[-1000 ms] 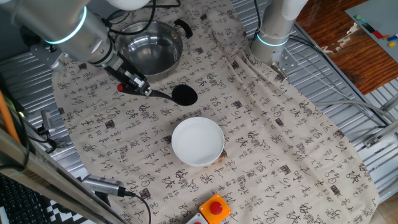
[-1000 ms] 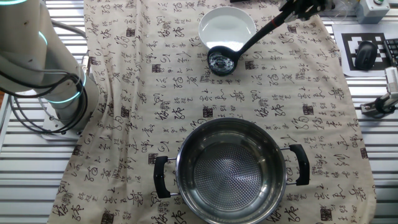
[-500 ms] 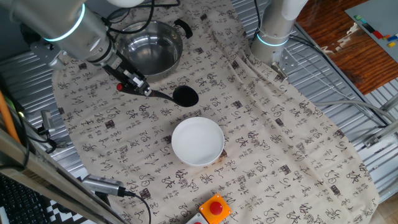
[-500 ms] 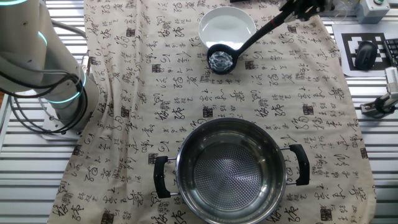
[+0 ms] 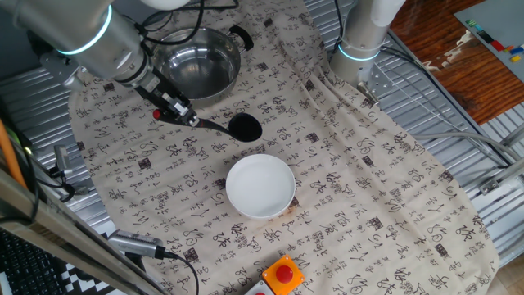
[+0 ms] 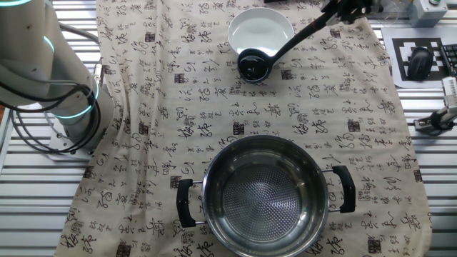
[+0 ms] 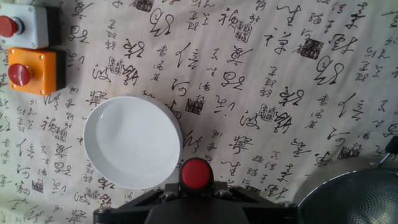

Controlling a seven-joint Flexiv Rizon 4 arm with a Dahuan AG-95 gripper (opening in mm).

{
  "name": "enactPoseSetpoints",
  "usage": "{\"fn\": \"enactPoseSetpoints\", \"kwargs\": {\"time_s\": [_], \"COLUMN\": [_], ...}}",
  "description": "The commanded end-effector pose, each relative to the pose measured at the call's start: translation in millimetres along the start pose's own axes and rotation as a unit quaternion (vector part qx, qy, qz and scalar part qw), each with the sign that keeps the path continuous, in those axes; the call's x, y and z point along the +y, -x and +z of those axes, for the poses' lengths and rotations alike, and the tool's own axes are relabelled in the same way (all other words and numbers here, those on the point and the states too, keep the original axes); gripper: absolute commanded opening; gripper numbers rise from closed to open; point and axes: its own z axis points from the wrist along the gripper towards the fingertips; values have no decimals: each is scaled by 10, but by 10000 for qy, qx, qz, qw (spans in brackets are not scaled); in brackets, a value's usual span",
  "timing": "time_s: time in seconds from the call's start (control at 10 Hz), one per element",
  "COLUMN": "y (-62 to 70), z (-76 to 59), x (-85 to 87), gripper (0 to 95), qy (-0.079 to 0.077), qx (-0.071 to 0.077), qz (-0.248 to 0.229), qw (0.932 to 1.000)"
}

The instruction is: Scoop water with a large spoon from one bowl to another

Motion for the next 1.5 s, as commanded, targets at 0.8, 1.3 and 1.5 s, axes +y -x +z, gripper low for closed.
{"fn": "enactPoseSetpoints", "kwargs": {"time_s": [0.8,1.3,1.5], "y": [-1,-36,-73], "z": [3,2,8], "x": [1,-67,-151], "gripper": [0,0,0], "qy": [-39,-38,-80], "qx": [-26,-3,37], "qz": [211,68,-4], "qw": [9998,10000,10000]}}
